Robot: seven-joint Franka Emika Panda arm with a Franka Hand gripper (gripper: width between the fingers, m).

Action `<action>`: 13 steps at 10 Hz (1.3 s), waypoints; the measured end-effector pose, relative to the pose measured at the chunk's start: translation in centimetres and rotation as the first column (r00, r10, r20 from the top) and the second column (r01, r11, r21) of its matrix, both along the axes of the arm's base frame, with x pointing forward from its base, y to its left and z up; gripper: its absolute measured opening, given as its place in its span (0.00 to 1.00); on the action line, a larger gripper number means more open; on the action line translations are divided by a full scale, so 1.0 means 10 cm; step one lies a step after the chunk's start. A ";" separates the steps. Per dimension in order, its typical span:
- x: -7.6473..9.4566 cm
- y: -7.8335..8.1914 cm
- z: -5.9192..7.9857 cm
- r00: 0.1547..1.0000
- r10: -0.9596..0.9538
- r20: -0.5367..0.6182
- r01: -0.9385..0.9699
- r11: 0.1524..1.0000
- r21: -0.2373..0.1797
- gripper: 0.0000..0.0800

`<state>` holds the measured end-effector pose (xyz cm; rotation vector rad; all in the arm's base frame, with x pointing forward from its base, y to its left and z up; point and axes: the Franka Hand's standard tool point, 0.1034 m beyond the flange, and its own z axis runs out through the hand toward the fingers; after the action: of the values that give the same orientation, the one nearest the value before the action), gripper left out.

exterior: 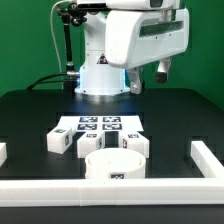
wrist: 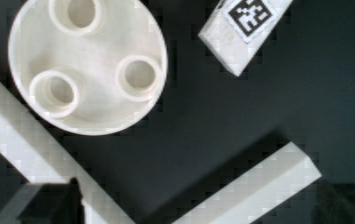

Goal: Assemble stool

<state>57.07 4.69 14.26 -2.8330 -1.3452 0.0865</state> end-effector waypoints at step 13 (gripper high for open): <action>-0.01 -0.38 -0.48 0.952 0.296 0.081 -0.298 0.955 0.008 0.81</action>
Offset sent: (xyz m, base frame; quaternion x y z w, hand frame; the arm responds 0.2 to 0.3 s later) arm 0.0000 0.0000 0.0000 0.0000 0.0000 0.0000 1.0000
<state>56.99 0.86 9.43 -2.6201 -1.7692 -0.0383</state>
